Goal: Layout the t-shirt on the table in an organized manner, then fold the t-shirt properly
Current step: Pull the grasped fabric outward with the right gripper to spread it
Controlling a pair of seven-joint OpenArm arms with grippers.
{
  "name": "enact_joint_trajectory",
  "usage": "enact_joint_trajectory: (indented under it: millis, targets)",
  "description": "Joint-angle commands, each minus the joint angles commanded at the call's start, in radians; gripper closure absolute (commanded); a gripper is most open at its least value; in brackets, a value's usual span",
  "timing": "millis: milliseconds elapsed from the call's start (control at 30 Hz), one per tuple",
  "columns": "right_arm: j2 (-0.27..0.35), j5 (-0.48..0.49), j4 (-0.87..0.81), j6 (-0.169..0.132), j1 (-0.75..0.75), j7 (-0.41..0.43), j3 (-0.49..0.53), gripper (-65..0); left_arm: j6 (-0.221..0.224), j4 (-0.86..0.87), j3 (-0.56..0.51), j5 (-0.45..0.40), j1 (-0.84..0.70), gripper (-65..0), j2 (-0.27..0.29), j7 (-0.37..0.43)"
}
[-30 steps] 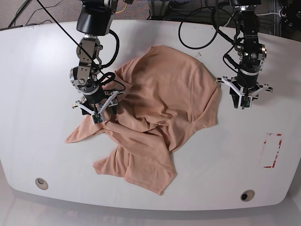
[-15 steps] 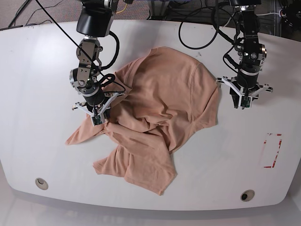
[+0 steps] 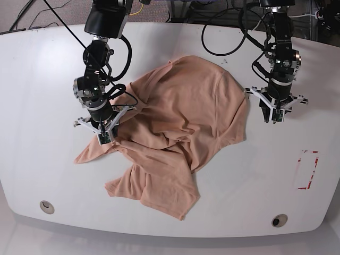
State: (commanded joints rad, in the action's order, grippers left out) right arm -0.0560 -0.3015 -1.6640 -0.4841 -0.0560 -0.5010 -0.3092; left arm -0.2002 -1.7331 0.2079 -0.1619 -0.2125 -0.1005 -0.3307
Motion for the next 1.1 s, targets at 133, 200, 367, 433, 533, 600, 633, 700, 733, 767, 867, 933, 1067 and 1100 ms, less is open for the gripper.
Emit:
enact_joint_trajectory:
  millis: [133,200,367,433,533,600,633,700,733,767,867,933,1067,1100]
  targets:
    - [0.000,0.000,-0.095,-0.003,0.018,-0.069,0.000,0.0,0.000,0.000,0.000,0.000,0.000,-11.4,0.000,0.000]
    - [0.002,0.000,-0.133,-0.003,0.031,-0.089,0.000,0.0,0.000,0.000,0.000,0.000,0.000,-11.4,0.000,0.000]
    - [0.008,-0.003,-0.204,-0.003,0.071,-0.118,-0.002,0.0,0.000,0.000,0.000,0.000,0.002,-11.4,0.000,0.000]
    - [0.009,-0.003,-0.226,-0.005,0.089,-0.135,-0.002,0.0,0.000,0.000,0.000,0.000,0.002,-11.4,0.000,0.000]
    - [0.020,-0.003,-0.241,-0.005,0.110,-0.144,-0.002,0.0,0.000,0.000,0.000,0.000,0.002,-11.4,0.000,0.000]
    - [0.025,-0.003,-0.245,-0.005,0.132,-0.144,-0.002,0.0,0.000,0.000,-0.002,0.000,0.002,-11.4,0.000,0.000]
    - [0.025,-0.003,-0.245,-0.005,0.141,-0.143,-0.002,0.0,0.000,0.000,-0.002,0.000,0.002,-11.4,0.000,0.000]
    - [0.026,-0.003,-0.247,-0.005,0.152,-0.141,-0.002,0.0,0.000,0.000,-0.002,0.000,0.002,-11.4,0.000,0.000]
    - [0.026,-0.003,-0.247,-0.005,0.155,-0.141,-0.003,0.0,0.000,0.000,-0.002,0.002,0.002,-11.4,0.000,0.000]
    - [0.028,-0.003,-0.247,-0.005,0.160,-0.141,-0.003,0.0,0.000,0.000,-0.002,0.003,0.002,-11.4,0.000,0.000]
    - [0.028,-0.005,-0.247,-0.003,0.178,-0.140,-0.003,0.0,0.000,0.000,-0.003,0.005,0.002,-11.4,0.000,0.000]
    - [0.029,-0.005,-0.247,-0.002,0.189,-0.140,-0.005,0.0,0.000,0.000,-0.003,0.006,0.003,-11.4,0.000,0.000]
    - [0.037,-0.005,-0.258,-0.005,0.195,-0.143,-0.041,0.0,0.000,0.000,-0.028,0.006,0.005,-11.4,0.002,0.000]
    - [0.038,-0.005,-0.259,-0.005,0.195,-0.143,-0.052,0.0,0.000,0.000,-0.034,0.006,0.005,-11.4,0.002,0.000]
